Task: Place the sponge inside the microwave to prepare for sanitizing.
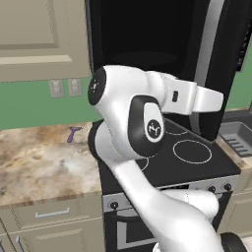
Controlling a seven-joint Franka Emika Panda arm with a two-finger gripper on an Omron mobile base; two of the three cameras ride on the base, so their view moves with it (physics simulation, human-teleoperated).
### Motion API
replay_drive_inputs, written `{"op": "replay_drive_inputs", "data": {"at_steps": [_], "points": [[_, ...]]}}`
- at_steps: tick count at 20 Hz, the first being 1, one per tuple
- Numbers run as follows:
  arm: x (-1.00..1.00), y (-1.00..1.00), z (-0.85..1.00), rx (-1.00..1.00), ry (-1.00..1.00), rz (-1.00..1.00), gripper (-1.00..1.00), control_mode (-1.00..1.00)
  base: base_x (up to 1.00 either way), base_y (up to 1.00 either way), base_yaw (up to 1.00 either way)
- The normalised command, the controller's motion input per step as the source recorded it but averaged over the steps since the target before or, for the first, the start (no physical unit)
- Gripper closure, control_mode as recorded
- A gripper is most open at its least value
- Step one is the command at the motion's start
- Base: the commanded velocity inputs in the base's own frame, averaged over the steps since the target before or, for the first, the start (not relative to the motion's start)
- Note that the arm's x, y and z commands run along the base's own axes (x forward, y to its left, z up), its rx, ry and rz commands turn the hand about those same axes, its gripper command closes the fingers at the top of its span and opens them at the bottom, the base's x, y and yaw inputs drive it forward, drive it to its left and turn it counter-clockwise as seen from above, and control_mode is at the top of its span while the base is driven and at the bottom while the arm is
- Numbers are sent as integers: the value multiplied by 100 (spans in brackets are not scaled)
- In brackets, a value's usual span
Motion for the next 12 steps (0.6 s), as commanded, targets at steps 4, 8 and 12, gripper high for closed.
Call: {"op": "replay_drive_inputs", "data": {"at_steps": [4,8,12], "points": [[-2,86,-6,-4,-2,-12,100,-100,0,0,0],[0,70,-1,0,-1,-12,100,-100,0,0,0],[0,64,0,0,0,-12,100,-100,0,0,0]]}}
